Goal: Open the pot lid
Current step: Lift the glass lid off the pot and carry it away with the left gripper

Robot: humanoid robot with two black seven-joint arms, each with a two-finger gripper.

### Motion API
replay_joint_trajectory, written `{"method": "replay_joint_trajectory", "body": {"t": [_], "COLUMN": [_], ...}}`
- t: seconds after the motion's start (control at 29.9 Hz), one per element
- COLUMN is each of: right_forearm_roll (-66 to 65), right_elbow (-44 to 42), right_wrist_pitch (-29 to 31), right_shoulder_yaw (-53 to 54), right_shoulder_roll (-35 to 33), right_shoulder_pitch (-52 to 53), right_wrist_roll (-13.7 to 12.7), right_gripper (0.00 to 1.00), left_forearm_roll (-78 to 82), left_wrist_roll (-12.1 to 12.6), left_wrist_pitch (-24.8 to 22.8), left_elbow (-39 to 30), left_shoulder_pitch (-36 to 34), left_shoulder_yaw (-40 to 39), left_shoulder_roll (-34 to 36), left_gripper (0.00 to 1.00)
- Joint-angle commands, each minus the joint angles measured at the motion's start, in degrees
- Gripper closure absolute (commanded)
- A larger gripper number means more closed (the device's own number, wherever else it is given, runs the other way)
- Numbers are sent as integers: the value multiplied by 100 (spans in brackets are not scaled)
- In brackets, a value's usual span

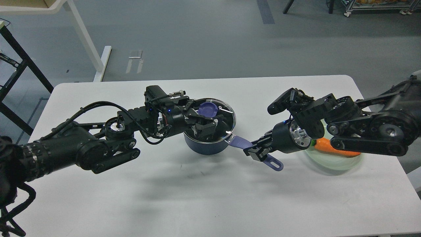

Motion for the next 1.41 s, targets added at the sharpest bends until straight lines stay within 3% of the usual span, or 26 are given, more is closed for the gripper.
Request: {"method": "replay_joint_trajectory", "body": {"t": [0.0,0.23,0.37,0.5,0.67,0.87,0.97,1.07,1.24,1.37], "right_forearm_roll": [0,0,9,9,18,62,62,62,71,71], "right_elbow": [1,-8,1,1,18,9,1,1,1,9], "right_wrist_pitch": [-1,-1,-1,-1,-1,7,7,7,-1,7], "right_shoulder_yaw": [0,0,0,9,0,9,9,9,9,9], "right_shoulder_roll": [5,23,5,5,-30,22,31,31,14,-13], "right_shoulder_pitch": [0,0,0,0,0,0,0,9,9,9], "right_wrist_roll": [1,1,1,1,1,1,1,1,1,1], "right_gripper": [83,83,83,83,83,83,83,83,83,83], "left_forearm_roll": [3,-15,-32,-67,-646,-1087,-1174,-1263,-1263,-1315], "left_wrist_roll": [1,-43,-52,-78,-297,-640,-693,-685,-676,-676], "left_wrist_pitch": [26,17,17,34,43,35,35,61,640,746], "left_elbow": [1,1,-17,-131,-596,-597,-536,-396,263,528], "left_shoulder_pitch": [1,-8,-34,-60,-78,1,150,589,1169,1478], "left_shoulder_yaw": [16,16,7,-98,-116,-37,-19,-37,-11,-19], "left_shoulder_roll": [-2,-2,24,260,1419,2659,2994,3135,3057,2934], "left_gripper": [21,49,58,58,58,58,58,59,58,58]}}
